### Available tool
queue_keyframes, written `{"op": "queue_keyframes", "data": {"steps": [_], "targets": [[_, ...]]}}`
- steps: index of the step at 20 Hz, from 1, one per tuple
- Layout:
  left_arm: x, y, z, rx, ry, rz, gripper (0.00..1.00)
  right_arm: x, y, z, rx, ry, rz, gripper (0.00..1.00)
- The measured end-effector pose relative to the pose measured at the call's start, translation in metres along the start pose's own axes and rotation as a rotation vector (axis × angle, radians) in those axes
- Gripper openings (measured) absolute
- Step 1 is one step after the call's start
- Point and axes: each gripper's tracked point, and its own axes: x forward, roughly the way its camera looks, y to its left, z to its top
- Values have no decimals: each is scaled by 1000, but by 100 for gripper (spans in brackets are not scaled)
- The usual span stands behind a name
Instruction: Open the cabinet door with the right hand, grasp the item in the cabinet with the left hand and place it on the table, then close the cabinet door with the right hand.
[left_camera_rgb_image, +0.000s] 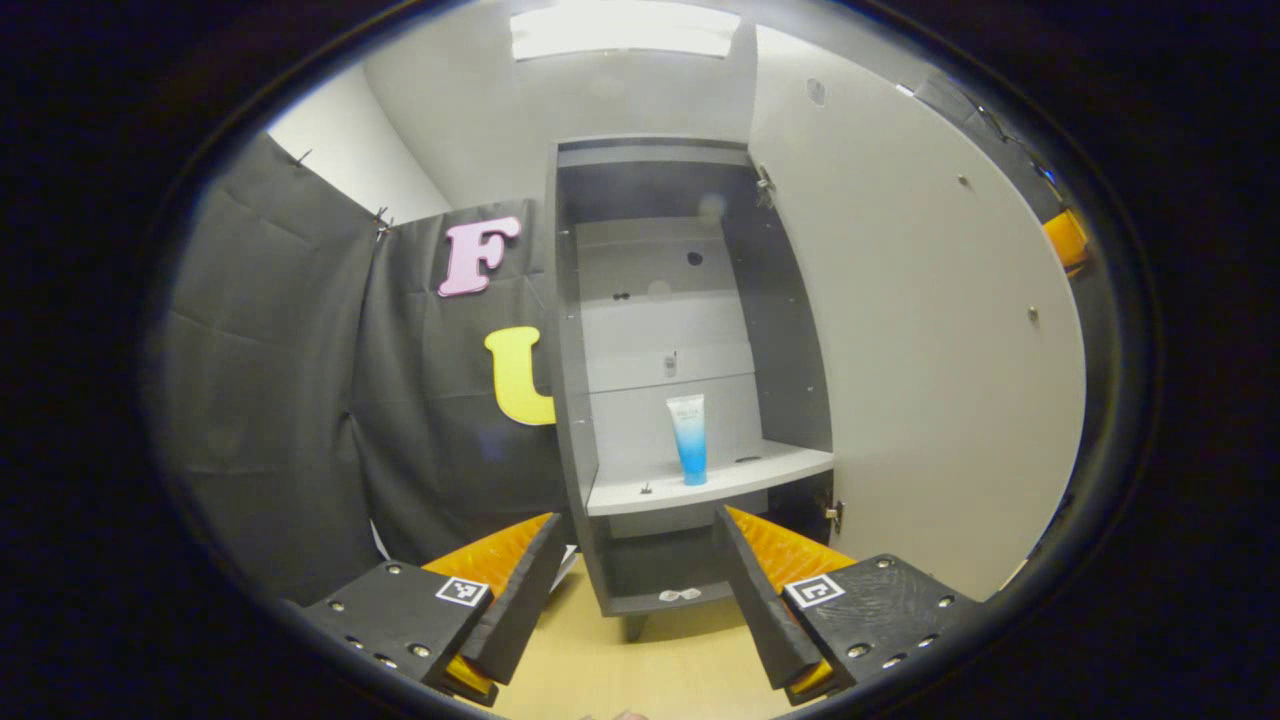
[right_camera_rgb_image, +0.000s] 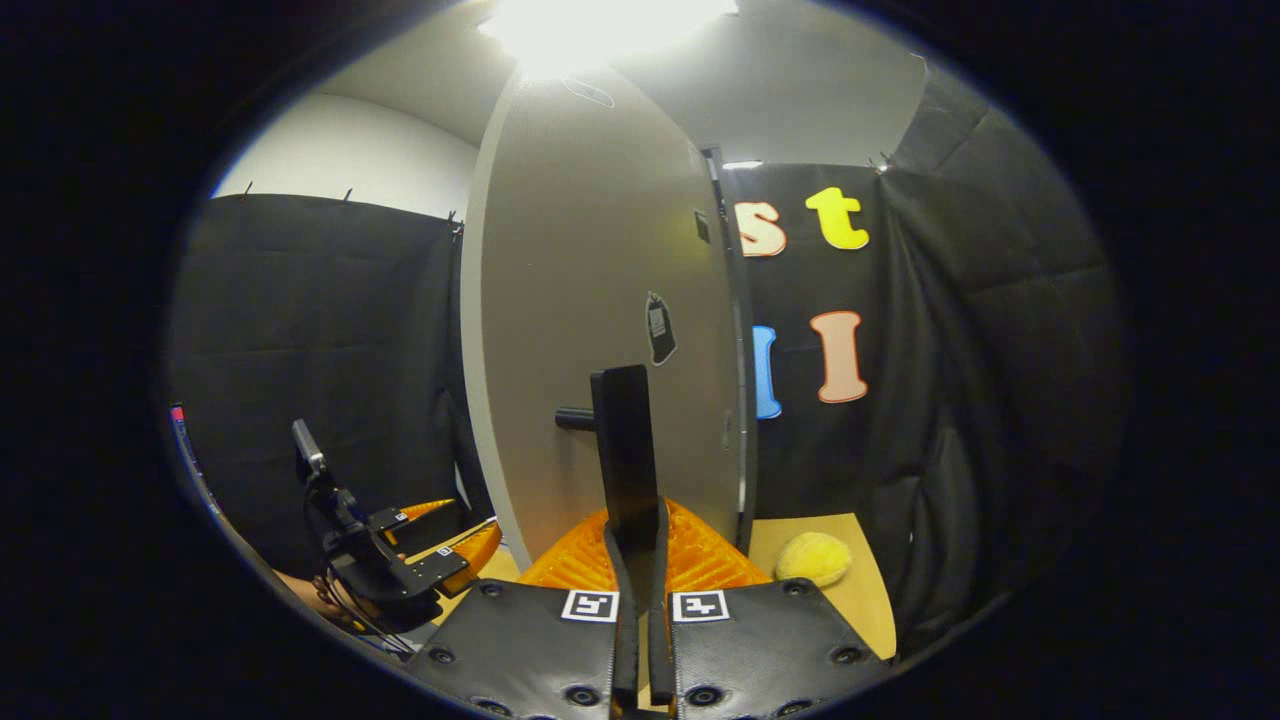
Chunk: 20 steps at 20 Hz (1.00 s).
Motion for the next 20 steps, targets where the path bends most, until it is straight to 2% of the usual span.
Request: {"op": "queue_keyframes", "data": {"steps": [2, 3, 4, 6, 9, 12, 13, 14, 17, 18, 20], "targets": [[0, -8, -1, -1, 2, -13, 90, -1, -15, 1, -10, -13, -66, 5], [0, -12, 0, 1, 3, -18, 90, -1, -23, 1, -14, -25, -95, 2], [-1, -16, 2, 3, 2, -24, 89, 0, -32, 3, -14, -30, -123, 5], [-1, -23, 3, 9, 1, -30, 89, -1, -49, 5, -8, -51, -168, 5], [-2, -33, 2, 12, 6, -30, 90, 1, -43, 7, 38, -79, -122, 0], [-2, -41, 1, 13, 12, -19, 92, -3, -44, 11, 31, -77, -105, 9], [-2, -44, 1, 9, 12, -14, 92, -10, -46, 13, 28, -83, -101, 5], [-2, -47, 3, 4, 12, -10, 90, -16, -42, 16, 36, -92, -79, 6], [2, -58, 9, 5, 10, 9, 92, -41, -40, 14, 42, -88, -26, 13], [2, -61, 14, 3, 5, 15, 92, -48, -49, 13, 22, -88, -48, 16], [5, -66, 23, -4, -8, 17, 92, -61, -80, 5, -31, -88, -157, 15]]}}
